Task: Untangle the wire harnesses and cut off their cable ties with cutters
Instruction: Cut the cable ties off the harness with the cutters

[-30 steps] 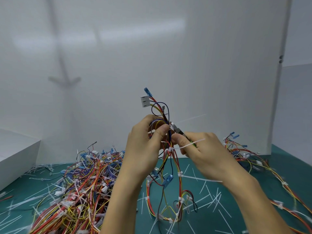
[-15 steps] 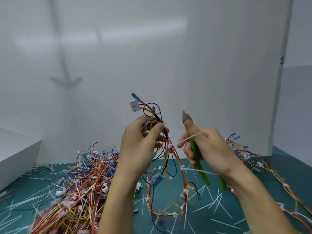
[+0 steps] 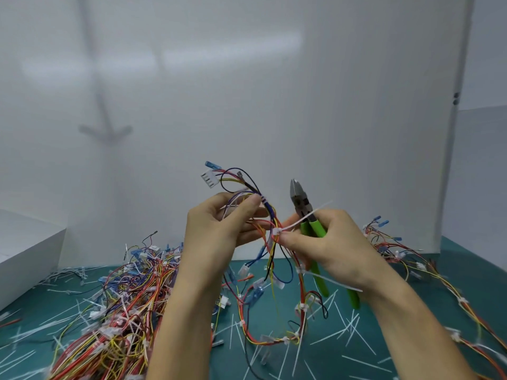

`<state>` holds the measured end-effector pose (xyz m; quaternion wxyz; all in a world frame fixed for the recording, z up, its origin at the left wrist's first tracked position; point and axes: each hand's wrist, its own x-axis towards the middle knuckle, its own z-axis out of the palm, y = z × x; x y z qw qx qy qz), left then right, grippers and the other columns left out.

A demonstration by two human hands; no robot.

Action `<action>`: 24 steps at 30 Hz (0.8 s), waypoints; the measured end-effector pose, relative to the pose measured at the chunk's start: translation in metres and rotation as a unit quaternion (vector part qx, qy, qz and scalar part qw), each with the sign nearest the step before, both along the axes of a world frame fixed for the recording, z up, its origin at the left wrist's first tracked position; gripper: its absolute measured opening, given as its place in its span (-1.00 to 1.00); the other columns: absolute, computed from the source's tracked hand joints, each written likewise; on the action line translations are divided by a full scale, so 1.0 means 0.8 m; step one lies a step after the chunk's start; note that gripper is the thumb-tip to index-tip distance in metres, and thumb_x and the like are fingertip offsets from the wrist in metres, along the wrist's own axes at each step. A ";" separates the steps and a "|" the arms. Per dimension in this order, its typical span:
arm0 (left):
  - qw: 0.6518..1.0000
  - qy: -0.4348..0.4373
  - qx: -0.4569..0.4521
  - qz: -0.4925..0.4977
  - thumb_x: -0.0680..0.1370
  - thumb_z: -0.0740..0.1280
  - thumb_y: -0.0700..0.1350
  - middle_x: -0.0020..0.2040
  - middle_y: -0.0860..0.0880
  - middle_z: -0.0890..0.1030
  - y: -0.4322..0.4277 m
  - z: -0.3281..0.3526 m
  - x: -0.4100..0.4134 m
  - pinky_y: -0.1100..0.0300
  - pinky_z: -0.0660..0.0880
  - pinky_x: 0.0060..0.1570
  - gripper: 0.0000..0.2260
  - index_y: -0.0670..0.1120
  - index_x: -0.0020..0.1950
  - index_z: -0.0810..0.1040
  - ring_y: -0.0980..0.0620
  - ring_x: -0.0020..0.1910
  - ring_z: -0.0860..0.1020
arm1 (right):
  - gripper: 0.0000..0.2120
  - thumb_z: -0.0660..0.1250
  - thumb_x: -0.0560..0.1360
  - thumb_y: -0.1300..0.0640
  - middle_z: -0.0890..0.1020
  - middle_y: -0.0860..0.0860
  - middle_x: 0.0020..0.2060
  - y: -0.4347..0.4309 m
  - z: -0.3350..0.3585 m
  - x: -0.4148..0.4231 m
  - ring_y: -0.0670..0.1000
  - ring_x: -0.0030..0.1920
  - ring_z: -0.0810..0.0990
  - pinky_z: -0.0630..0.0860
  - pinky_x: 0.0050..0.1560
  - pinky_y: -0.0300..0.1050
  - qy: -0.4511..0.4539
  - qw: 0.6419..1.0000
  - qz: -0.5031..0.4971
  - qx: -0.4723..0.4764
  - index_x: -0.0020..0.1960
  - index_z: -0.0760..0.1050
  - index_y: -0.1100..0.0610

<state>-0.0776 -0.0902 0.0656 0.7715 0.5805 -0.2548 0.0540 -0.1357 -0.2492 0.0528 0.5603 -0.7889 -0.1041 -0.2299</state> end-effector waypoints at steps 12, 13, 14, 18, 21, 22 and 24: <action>0.983 -0.051 0.128 -0.123 0.35 0.56 -0.05 -0.06 -0.11 0.73 0.012 -0.009 0.007 0.26 0.60 -0.09 -0.67 -0.13 0.04 0.63 -0.04 -0.07 0.71 | -0.90 0.45 0.48 0.16 0.55 -0.05 -0.50 -0.004 -0.002 0.004 -0.09 -0.49 0.50 0.49 -0.44 -0.25 -0.014 0.996 -0.027 0.087 -0.09 0.66 0.21; 0.983 -0.048 0.119 -0.134 0.34 0.56 -0.06 -0.06 -0.12 0.73 0.011 -0.009 0.006 0.23 0.60 -0.11 -0.68 -0.11 0.04 0.63 -0.08 -0.08 0.71 | -0.89 0.44 0.49 0.15 0.55 -0.04 -0.50 -0.004 -0.002 0.004 -0.09 -0.48 0.51 0.50 -0.44 -0.24 -0.012 0.995 -0.033 0.088 -0.08 0.65 0.21; 0.982 -0.050 0.117 -0.138 0.33 0.56 -0.06 -0.06 -0.12 0.73 0.010 -0.009 0.006 0.23 0.60 -0.12 -0.69 -0.07 0.02 0.65 -0.10 -0.09 0.71 | -0.88 0.45 0.48 0.15 0.55 -0.03 -0.49 -0.004 -0.002 0.004 -0.08 -0.48 0.51 0.51 -0.44 -0.23 -0.010 0.995 -0.039 0.090 -0.08 0.64 0.21; 0.986 -0.056 0.122 -0.100 0.30 0.59 -0.09 -0.08 -0.10 0.73 0.008 -0.008 0.004 0.19 0.62 -0.15 -0.68 -0.05 0.02 0.64 -0.08 -0.14 0.71 | -0.90 0.44 0.50 0.15 0.56 0.02 -0.48 -0.001 -0.003 0.004 -0.04 -0.45 0.52 0.55 -0.40 -0.16 -0.006 0.994 -0.057 0.095 -0.08 0.64 0.19; 0.991 -0.048 0.100 -0.071 0.35 0.59 -0.13 -0.11 -0.10 0.72 0.003 -0.008 0.003 0.18 0.62 -0.17 -0.66 -0.06 0.07 0.61 -0.07 -0.19 0.71 | -0.88 0.41 0.52 0.15 0.60 0.00 -0.45 0.002 -0.003 0.006 -0.06 -0.44 0.55 0.56 -0.38 -0.20 0.002 0.992 -0.054 0.116 -0.07 0.62 0.21; 0.993 -0.044 0.090 -0.063 0.38 0.57 -0.16 -0.12 -0.10 0.72 0.001 -0.008 0.003 0.20 0.61 -0.19 -0.69 -0.06 0.07 0.61 -0.05 -0.21 0.70 | -0.85 0.40 0.53 0.11 0.63 0.02 -0.43 0.002 -0.002 0.006 -0.05 -0.43 0.57 0.56 -0.37 -0.19 0.006 0.992 -0.051 0.117 -0.07 0.61 0.21; 0.996 -0.032 0.067 -0.053 0.42 0.52 -0.24 -0.15 -0.10 0.72 -0.001 -0.009 0.003 0.26 0.59 -0.23 -0.74 -0.11 0.07 0.60 -0.01 -0.26 0.69 | -0.77 0.35 0.56 0.01 0.67 0.05 -0.36 -0.001 -0.001 0.005 -0.04 -0.39 0.61 0.56 -0.29 -0.11 0.007 0.994 -0.063 0.091 -0.10 0.59 0.17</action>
